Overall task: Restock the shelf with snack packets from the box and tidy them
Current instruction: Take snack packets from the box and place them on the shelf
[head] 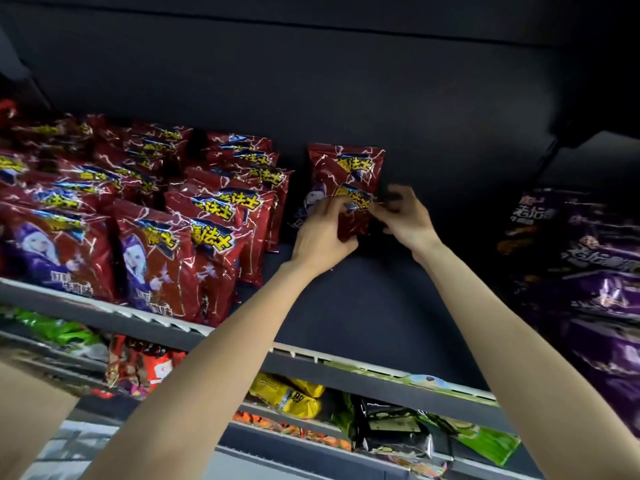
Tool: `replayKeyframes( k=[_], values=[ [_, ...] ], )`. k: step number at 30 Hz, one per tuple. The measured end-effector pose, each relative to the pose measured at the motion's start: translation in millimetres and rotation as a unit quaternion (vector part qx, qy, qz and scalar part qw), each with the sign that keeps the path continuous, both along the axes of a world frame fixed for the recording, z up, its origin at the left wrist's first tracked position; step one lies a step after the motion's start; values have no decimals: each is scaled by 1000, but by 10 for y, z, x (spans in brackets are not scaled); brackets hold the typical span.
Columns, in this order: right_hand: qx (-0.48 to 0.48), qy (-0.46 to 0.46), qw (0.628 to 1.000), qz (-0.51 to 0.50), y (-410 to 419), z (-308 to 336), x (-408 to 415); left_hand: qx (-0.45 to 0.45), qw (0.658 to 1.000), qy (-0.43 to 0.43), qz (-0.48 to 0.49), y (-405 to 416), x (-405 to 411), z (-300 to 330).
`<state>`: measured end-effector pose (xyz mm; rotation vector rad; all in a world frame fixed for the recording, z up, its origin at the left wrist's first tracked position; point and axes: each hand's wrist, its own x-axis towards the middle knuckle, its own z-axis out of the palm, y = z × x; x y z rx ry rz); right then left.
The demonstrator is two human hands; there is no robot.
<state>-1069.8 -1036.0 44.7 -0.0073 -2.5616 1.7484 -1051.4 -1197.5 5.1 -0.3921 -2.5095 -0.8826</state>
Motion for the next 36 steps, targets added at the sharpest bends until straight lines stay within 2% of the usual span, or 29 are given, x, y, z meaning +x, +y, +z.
replayKeyframes(
  k=[4, 7, 10, 13, 16, 19, 22, 25, 27, 30, 33, 36],
  values=[
    [-17, 64, 997, -45, -101, -19, -68, -92, 995, 21, 25, -187, 62, -30],
    [13, 127, 988, -87, -162, 41, -236, -150, 988, 19, 17, -244, 30, -44],
    [26, 136, 986, -92, -238, 93, -371, -190, 981, 5, 39, -208, -54, -42],
    [14, 104, 993, -60, -318, 104, -458, -164, 982, 20, 90, -170, -89, -48],
    [24, 106, 993, -49, -382, 100, -422, -164, 979, -21, 120, -193, -17, -8],
    [71, 144, 984, -81, -399, 131, -122, -117, 985, -54, 118, -230, 146, 108],
    [102, 227, 965, -82, -404, 131, 263, -45, 993, -84, 68, -273, 443, 308],
    [147, 301, 942, -25, -492, 166, 592, 14, 995, -90, 33, -442, 895, 529],
    [190, 355, 914, 35, -629, 248, 825, -21, 997, -55, 51, -663, 1253, 623],
    [251, 419, 862, 132, -980, 397, 1184, -99, 989, 69, 90, -1163, 1779, 686],
    [285, 427, 824, 241, -1529, 495, 1528, -166, 970, 135, 119, -1829, 2292, 654],
    [306, 377, 800, 352, -2179, 496, 1839, -188, 959, 137, 159, -2571, 2822, 561]
  ],
)
